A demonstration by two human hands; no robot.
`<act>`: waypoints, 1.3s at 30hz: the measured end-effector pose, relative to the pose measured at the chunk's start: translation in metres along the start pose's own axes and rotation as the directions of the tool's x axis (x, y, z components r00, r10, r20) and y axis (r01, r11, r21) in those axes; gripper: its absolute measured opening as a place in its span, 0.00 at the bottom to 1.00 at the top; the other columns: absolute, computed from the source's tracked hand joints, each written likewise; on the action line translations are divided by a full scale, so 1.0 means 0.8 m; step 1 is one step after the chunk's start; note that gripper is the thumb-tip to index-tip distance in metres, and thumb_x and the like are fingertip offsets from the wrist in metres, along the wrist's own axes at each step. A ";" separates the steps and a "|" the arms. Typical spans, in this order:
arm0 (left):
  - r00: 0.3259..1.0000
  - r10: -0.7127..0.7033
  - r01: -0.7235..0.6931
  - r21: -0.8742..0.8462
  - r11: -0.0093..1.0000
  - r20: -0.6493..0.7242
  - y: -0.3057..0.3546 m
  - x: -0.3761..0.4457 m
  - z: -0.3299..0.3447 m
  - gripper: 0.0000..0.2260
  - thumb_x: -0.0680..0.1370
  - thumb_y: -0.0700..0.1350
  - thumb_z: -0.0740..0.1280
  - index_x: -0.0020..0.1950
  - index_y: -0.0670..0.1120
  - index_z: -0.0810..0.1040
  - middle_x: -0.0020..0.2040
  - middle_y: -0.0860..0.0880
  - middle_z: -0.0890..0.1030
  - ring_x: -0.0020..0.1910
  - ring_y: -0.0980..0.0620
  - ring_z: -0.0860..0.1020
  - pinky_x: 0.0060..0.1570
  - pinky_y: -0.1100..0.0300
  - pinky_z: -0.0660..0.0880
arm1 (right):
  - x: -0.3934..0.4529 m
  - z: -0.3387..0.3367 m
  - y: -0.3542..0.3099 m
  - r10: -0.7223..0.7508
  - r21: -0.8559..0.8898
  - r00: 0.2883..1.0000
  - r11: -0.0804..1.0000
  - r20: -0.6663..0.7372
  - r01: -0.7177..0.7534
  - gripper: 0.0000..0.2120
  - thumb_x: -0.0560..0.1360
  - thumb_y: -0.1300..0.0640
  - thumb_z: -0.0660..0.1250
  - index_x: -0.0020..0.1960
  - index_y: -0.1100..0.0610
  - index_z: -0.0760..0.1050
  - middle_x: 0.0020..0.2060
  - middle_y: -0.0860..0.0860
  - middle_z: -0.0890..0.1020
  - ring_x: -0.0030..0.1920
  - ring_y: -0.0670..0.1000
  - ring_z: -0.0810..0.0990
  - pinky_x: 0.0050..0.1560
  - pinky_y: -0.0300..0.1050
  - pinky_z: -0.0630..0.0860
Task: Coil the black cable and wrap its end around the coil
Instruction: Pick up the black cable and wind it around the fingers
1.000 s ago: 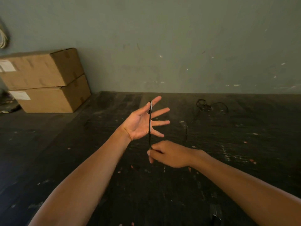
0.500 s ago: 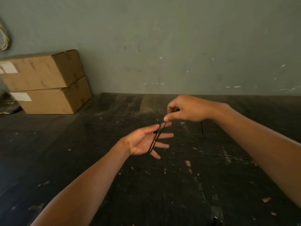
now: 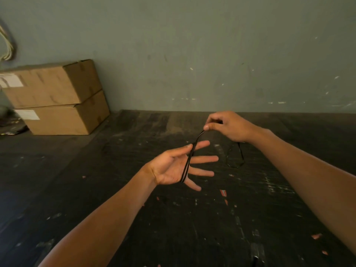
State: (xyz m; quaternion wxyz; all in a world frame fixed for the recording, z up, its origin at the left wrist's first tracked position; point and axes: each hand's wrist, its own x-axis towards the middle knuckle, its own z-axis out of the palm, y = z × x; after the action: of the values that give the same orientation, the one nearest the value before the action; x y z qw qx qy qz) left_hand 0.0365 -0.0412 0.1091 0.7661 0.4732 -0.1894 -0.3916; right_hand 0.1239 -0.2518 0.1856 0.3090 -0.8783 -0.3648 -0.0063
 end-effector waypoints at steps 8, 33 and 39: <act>0.976 0.194 -0.192 -0.024 0.981 0.103 0.043 0.010 0.022 0.19 0.82 0.54 0.52 0.74 0.59 0.67 0.80 0.40 0.55 0.75 0.27 0.54 0.60 0.24 0.57 | -0.047 0.099 0.038 0.149 0.185 0.982 0.968 0.113 -0.168 0.11 0.81 0.58 0.59 0.42 0.52 0.75 0.35 0.51 0.77 0.36 0.49 0.75 0.41 0.52 0.74; 0.946 0.157 -0.160 0.013 0.987 -0.285 0.021 -0.001 -0.037 0.21 0.80 0.55 0.57 0.74 0.61 0.67 0.75 0.42 0.69 0.67 0.35 0.73 0.61 0.25 0.64 | -0.034 0.046 -0.061 -0.066 -0.103 0.964 0.990 0.256 0.095 0.10 0.79 0.51 0.64 0.44 0.54 0.80 0.34 0.42 0.82 0.31 0.44 0.76 0.36 0.40 0.71; 0.977 0.057 -0.061 -0.013 0.998 -0.204 0.005 -0.003 -0.035 0.21 0.81 0.56 0.56 0.74 0.60 0.67 0.76 0.43 0.66 0.73 0.31 0.64 0.60 0.25 0.63 | -0.002 -0.002 -0.058 -0.056 -0.225 0.985 0.970 0.165 0.093 0.09 0.77 0.51 0.68 0.50 0.55 0.79 0.35 0.43 0.77 0.32 0.40 0.73 0.34 0.36 0.66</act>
State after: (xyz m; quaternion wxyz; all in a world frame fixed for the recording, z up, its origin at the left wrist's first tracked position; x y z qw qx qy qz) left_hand 0.0556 -0.0222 0.0992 0.7971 0.4976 -0.1205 -0.3201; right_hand 0.0935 -0.2286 0.2117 0.1742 -0.8918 -0.4175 0.0088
